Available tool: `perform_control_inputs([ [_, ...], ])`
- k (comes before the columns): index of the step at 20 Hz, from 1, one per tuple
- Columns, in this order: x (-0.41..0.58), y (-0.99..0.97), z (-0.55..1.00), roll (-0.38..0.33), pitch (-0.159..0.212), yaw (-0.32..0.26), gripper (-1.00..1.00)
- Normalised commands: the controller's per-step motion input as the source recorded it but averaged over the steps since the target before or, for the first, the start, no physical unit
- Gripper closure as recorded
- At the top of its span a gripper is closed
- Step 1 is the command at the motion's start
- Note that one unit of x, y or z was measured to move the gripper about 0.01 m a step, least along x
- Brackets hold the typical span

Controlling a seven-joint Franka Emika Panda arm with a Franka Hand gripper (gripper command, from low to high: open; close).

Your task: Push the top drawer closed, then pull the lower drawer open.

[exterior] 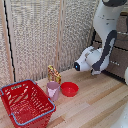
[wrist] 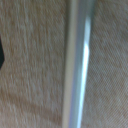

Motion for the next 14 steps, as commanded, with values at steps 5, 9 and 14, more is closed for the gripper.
perform_control_inputs([
  [5, 0.042, 0.0, -0.06, 0.001, 0.003, 0.004, 1.0],
  [9, 0.091, 0.12, -0.05, 0.0, 0.0, 0.002, 1.0],
  [14, 0.152, 0.26, -0.01, -0.001, 0.0, 0.016, 1.0],
])
